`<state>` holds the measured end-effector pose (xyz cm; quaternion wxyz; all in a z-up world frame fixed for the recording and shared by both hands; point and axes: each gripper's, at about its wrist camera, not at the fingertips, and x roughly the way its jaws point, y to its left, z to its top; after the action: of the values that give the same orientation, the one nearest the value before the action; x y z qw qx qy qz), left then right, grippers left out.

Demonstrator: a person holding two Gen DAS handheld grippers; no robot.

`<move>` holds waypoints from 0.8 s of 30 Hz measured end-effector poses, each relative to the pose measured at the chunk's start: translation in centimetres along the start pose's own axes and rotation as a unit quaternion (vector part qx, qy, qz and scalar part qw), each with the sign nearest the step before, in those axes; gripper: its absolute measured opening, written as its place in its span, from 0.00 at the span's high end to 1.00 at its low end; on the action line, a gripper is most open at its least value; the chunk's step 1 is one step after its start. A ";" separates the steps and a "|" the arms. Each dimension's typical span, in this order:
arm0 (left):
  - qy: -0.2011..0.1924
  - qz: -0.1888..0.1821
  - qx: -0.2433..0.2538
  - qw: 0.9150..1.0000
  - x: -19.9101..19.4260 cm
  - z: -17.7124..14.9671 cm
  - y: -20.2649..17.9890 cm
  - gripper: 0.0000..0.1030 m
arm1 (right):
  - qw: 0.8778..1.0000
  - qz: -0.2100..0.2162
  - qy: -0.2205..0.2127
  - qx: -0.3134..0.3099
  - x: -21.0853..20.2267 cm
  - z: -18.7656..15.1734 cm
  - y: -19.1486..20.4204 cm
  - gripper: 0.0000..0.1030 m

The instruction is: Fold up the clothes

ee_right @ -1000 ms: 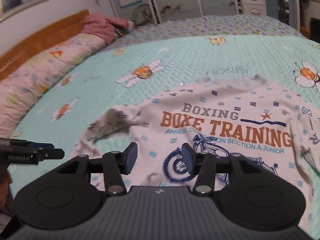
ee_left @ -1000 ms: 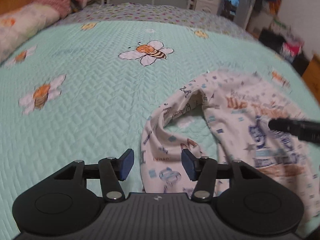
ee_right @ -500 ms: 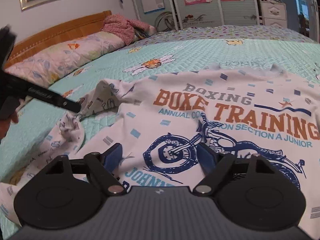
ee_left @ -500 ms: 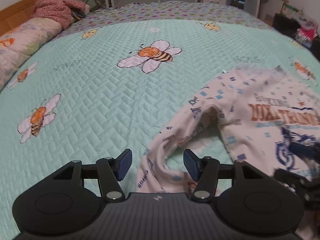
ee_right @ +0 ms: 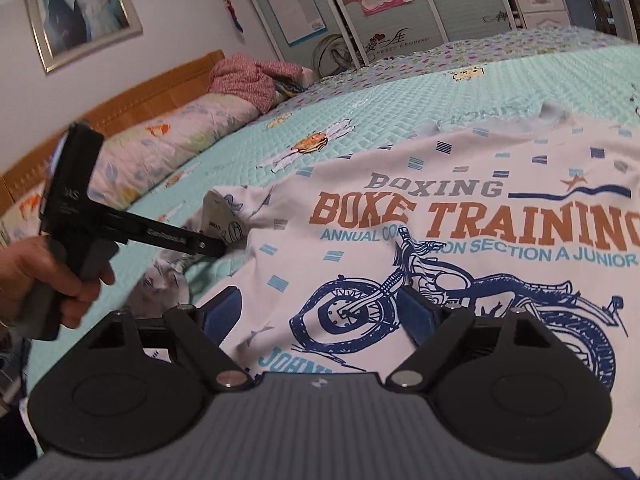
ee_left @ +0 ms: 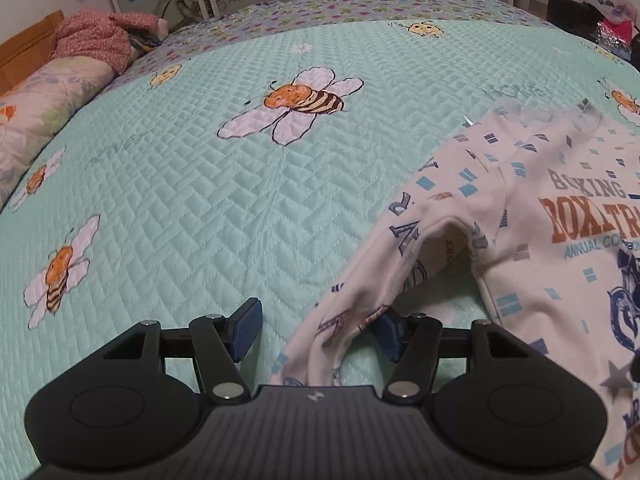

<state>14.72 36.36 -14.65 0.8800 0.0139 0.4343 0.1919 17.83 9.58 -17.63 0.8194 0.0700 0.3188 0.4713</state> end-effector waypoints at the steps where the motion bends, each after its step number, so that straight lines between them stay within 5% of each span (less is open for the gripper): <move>1: -0.001 0.002 0.003 1.000 0.1 0.1 -0.1 0.40 | 1.000 0.001 -0.001 0.002 0.0 0.0 0.0 0.17; 8: -0.005 0.005 0.002 1.000 0.5 0.4 -0.2 0.40 | 1.000 -0.011 0.002 -0.013 0.2 -0.1 0.6 0.17; 16: -0.004 0.006 0.001 1.000 0.6 0.3 -0.2 0.40 | 0.993 -0.071 0.021 -0.092 0.9 -0.5 3.1 0.17; 17: -0.008 0.002 0.002 1.000 0.6 0.3 -0.2 0.44 | 0.992 -0.077 0.024 -0.099 1.0 -0.5 3.3 0.17; 20: -0.021 -0.016 0.011 1.000 0.8 0.4 0.0 0.90 | 0.989 -0.086 0.031 -0.112 1.2 -0.5 3.7 0.16; 24: -0.033 -0.003 0.034 0.999 1.0 1.4 0.2 0.91 | 0.988 -0.103 0.041 -0.110 1.0 -0.2 4.5 0.16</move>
<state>16.26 37.13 -14.53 0.8936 0.0490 0.4109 0.1738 14.80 12.87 -16.38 0.8525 -0.0728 0.3038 0.4191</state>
